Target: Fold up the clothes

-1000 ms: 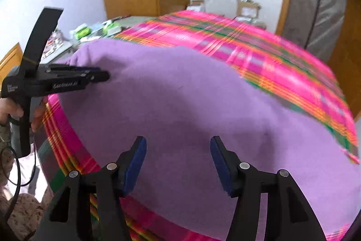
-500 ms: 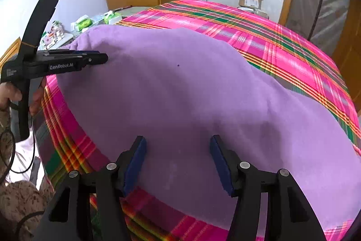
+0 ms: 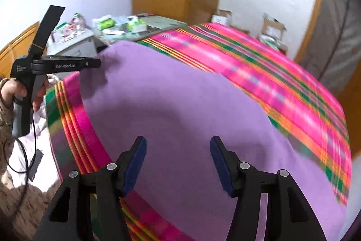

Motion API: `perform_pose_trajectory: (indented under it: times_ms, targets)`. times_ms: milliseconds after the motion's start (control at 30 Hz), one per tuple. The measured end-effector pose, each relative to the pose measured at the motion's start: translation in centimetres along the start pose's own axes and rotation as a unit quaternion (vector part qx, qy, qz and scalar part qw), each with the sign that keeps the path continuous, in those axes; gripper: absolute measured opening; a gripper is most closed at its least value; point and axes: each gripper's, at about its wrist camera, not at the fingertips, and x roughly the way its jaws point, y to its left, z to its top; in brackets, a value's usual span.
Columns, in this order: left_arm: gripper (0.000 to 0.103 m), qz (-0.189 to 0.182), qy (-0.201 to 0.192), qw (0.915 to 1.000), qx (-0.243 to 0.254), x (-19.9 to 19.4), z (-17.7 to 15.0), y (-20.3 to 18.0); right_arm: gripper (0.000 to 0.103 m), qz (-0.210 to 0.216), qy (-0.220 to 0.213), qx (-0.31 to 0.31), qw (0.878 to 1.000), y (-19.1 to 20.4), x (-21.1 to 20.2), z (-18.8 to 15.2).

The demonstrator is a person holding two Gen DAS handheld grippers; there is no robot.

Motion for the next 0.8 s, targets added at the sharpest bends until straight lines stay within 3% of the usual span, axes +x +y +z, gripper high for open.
perform_pose_trajectory:
  times_ms: [100,233,400,567,633,800]
  targets:
    - [0.027,0.02,0.001,0.9997,-0.012,-0.2,0.1,1.5,0.061,0.031,0.009,-0.047,0.998,2.1,1.5,2.3]
    - [0.028,0.028,0.007,0.9994,-0.02,-0.3,-0.1,3.2,0.061,0.053,0.052,-0.167,0.983,5.4,3.4,3.8]
    - [0.029,0.051,0.009,0.9985,-0.019,-0.9,-0.2,5.0,0.061,0.097,0.063,-0.216,0.97,7.0,4.0,5.8]
    - [0.029,0.056,0.03,0.9976,-0.028,-1.4,-0.4,6.9,0.061,0.113,0.028,-0.184,0.976,7.6,3.5,7.3]
    - [0.029,0.068,0.03,0.997,-0.018,-1.7,-0.5,7.3,0.061,0.119,0.021,-0.142,0.982,7.0,3.5,7.6]
    - [0.029,0.052,0.025,0.9983,-0.01,-3.2,-0.9,7.8,0.061,0.134,0.001,-0.032,0.99,6.3,3.7,7.7]
